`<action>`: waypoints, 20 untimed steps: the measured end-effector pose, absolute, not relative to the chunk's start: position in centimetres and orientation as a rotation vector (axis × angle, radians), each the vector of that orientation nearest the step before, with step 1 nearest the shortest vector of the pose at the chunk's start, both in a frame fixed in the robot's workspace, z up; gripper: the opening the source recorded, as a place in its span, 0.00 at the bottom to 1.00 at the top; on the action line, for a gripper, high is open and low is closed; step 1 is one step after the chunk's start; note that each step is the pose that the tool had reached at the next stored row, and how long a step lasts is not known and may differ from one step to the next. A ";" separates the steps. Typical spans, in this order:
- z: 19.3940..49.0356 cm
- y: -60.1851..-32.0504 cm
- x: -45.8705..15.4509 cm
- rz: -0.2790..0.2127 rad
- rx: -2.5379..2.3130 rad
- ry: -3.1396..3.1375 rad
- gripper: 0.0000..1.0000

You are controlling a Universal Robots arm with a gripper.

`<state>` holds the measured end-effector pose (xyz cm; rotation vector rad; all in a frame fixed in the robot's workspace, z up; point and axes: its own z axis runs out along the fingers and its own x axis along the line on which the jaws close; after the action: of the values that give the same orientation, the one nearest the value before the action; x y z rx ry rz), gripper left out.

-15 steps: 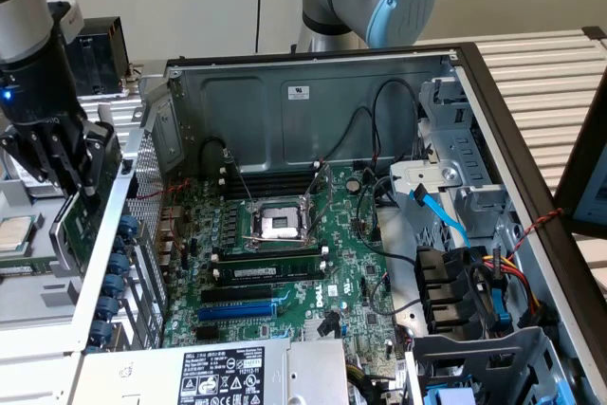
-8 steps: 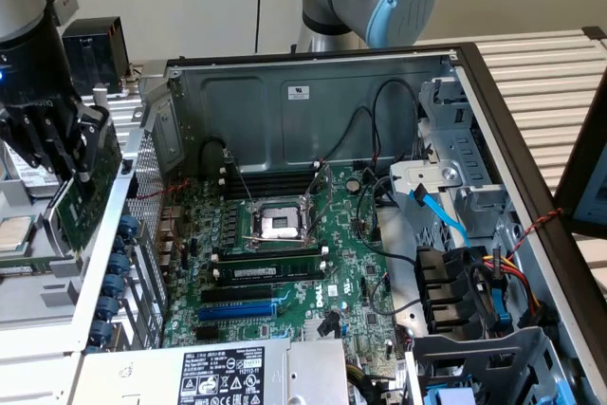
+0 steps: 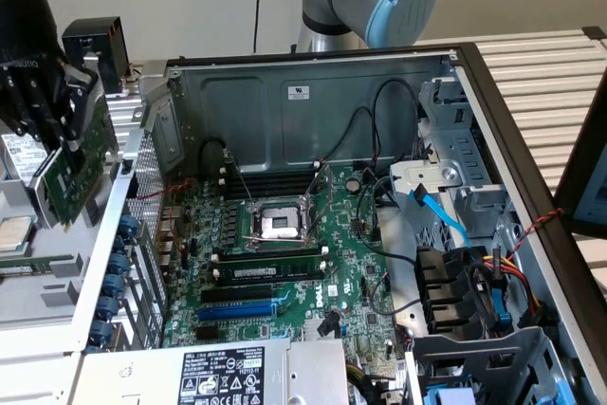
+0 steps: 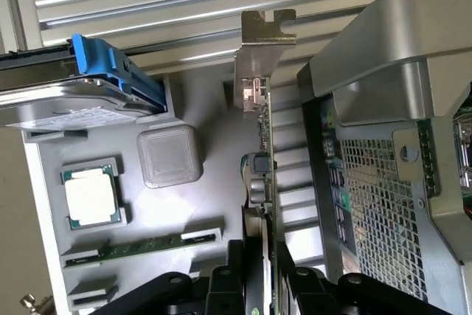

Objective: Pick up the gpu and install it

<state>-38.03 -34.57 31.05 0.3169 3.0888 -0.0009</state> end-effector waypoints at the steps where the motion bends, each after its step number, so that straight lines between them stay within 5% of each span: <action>1: 31.5 -34.6 -38.0 -0.001 0.317 3.089 0.27; 20: 40.2 -34.6 -36.9 0.001 0.303 3.090 0.27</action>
<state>-36.88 -34.65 40.16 0.3028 3.0903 0.0010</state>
